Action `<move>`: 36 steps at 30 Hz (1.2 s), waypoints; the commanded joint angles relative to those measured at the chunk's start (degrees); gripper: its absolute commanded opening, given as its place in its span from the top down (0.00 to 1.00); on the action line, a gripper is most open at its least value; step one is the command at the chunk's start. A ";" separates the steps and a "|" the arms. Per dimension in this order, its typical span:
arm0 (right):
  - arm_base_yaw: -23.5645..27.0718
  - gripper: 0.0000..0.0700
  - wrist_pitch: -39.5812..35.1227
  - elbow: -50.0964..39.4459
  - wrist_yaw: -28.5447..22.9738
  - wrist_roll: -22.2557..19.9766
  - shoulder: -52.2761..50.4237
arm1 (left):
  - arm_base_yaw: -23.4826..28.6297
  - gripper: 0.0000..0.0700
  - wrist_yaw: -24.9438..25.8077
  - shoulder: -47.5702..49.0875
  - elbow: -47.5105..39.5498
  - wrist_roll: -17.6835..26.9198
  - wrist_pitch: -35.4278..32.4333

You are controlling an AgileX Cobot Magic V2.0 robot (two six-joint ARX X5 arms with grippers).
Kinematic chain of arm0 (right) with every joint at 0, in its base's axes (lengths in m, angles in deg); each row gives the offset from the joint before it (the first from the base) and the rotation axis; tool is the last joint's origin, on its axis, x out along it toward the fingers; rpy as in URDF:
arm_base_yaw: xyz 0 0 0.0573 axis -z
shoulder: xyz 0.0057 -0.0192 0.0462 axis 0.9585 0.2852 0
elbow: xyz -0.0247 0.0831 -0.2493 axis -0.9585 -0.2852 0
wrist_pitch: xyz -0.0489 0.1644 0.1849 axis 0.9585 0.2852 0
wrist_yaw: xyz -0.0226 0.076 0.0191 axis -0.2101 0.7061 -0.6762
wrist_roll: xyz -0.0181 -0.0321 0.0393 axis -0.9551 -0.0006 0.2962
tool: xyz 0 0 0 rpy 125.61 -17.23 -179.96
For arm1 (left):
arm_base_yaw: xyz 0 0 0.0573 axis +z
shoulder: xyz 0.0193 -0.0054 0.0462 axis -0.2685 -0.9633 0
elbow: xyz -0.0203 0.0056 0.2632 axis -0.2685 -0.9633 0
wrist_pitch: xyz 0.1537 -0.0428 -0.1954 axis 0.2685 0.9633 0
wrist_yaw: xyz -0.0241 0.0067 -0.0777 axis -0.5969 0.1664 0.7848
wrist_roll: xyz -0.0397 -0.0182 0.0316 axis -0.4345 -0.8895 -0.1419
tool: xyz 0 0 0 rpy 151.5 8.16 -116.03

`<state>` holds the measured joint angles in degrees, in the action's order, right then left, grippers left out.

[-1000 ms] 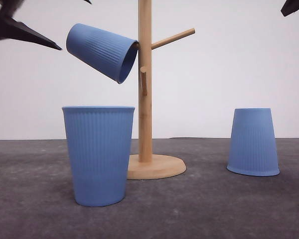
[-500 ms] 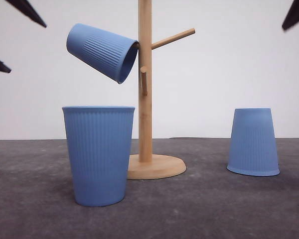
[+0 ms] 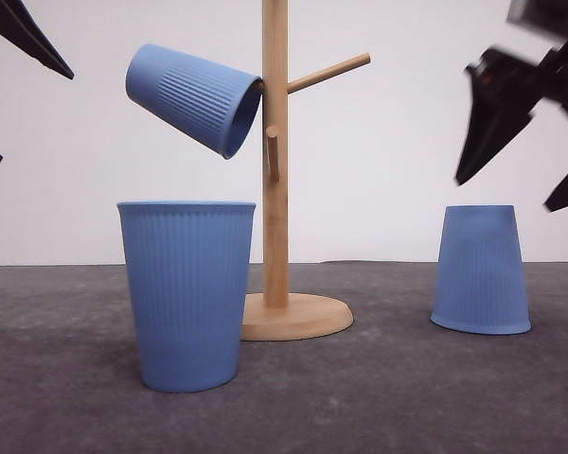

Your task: Place three cups

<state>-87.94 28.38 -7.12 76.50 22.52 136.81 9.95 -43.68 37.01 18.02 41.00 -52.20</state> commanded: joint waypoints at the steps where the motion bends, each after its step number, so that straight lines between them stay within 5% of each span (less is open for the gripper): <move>1: 0.07 0.05 -3.56 1.04 -0.61 -1.70 3.17 | 0.04 0.22 -0.03 -0.24 0.42 0.52 -0.63; 9: 0.14 0.06 -15.63 1.04 -1.52 -5.54 14.62 | 0.04 0.22 -1.26 -0.24 0.42 0.53 -0.70; 11: 0.14 0.13 -17.60 1.04 -2.20 -5.59 16.65 | 0.04 0.22 -1.99 -0.24 0.42 0.54 -0.70; 14: 0.14 0.35 -18.53 1.04 -2.80 -5.64 18.01 | 0.04 0.22 -2.72 -0.24 0.42 0.55 -0.70; 21: 0.18 0.38 -14.32 1.06 -1.39 -4.55 12.56 | 0.04 0.22 -3.58 -0.24 0.42 0.52 -0.70; 30: 4.39 0.38 0.92 3.80 7.78 7.81 -5.21 | 0.04 0.22 -3.72 -0.24 0.42 0.35 -0.70; 36: 11.22 0.38 -0.34 8.22 22.62 17.71 -8.44 | 0.04 0.22 -3.79 -0.24 0.42 0.35 -0.73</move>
<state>-77.27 29.44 0.09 96.17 34.81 127.72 9.95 -47.14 37.03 18.02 41.00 -52.42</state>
